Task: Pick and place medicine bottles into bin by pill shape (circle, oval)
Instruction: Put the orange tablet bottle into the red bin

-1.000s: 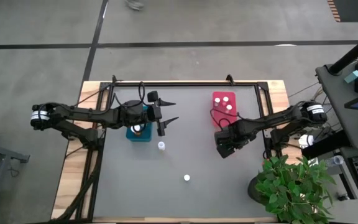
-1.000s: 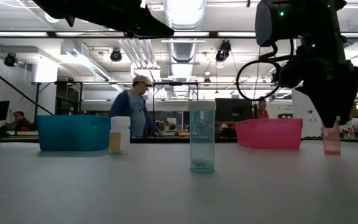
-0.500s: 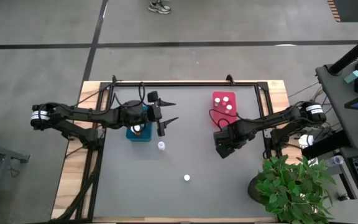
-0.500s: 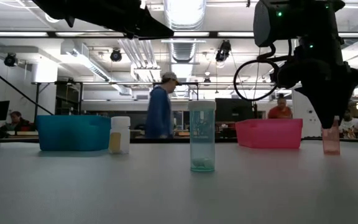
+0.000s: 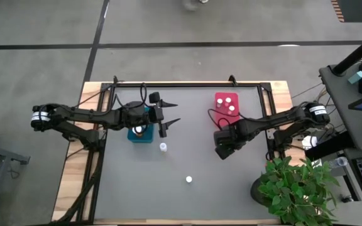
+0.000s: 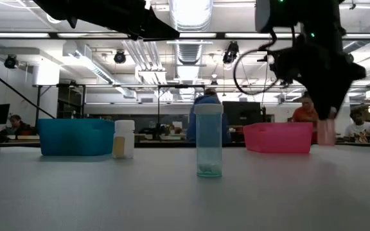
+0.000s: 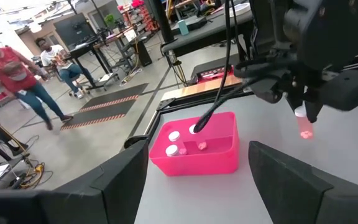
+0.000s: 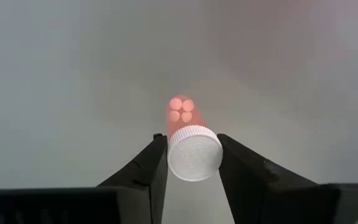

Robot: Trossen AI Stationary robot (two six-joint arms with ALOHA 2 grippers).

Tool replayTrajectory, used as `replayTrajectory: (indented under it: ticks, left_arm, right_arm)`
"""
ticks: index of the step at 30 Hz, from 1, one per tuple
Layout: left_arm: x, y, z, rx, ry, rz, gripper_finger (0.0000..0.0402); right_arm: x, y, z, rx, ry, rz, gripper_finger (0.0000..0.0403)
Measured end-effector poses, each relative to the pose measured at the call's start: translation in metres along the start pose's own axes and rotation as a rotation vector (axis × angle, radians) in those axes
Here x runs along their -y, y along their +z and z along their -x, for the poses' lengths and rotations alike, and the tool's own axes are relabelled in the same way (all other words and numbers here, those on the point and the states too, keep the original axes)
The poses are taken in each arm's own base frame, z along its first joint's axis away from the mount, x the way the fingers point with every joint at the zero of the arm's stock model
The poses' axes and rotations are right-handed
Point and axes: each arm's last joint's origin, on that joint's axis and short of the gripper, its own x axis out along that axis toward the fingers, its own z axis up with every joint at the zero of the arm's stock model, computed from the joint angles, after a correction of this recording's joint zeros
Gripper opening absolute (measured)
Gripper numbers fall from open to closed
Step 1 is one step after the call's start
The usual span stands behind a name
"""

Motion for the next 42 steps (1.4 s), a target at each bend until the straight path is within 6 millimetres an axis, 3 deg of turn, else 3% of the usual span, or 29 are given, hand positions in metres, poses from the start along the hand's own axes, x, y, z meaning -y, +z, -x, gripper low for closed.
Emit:
replayTrajectory:
  ticks: [9,19,27,35,42]
  left_arm:
    - [0.000,0.000,0.000,0.001,0.000,0.000,0.0258]
    - [0.000,0.000,0.000,0.001,0.000,0.000,0.0258]
    - [0.000,0.000,0.000,0.000,0.000,0.000,0.0258]
    - [0.000,0.000,0.000,0.000,0.000,0.000,0.0258]
    - [0.000,0.000,0.000,0.000,0.000,0.000,0.0258]
  right_arm:
    - [-0.021,0.025,0.046,0.125,0.114,0.082,0.0112]
    - [-0.014,0.074,0.080,0.186,-0.014,0.214,0.0113]
    - [0.011,0.115,0.081,0.150,-0.068,0.287,0.0114]
    - [0.046,0.139,0.076,0.128,-0.090,0.243,0.0114]
    - [0.058,0.156,0.064,0.132,-0.090,0.226,0.0114]
